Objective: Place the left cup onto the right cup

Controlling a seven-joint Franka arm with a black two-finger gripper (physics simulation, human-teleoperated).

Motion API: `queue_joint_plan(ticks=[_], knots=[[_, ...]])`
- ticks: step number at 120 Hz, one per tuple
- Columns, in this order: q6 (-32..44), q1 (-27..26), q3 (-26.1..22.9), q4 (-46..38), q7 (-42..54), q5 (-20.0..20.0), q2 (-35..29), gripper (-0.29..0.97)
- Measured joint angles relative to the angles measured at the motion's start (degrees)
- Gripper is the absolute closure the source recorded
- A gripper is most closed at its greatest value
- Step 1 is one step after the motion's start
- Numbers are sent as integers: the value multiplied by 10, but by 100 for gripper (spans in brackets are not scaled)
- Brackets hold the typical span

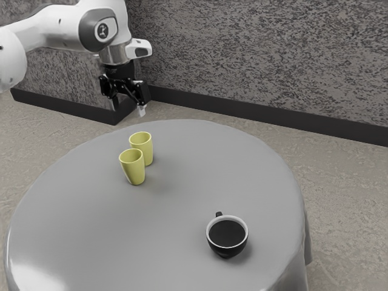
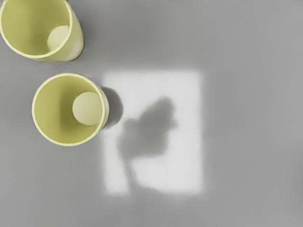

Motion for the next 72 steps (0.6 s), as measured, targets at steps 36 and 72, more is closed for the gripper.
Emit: queue_joint_plan(ticks=[36, 72], knots=[[9, 22, -2, 98, 7, -4, 125, 1], [14, 57, -13, 204, 22, -6, 248, 4]])
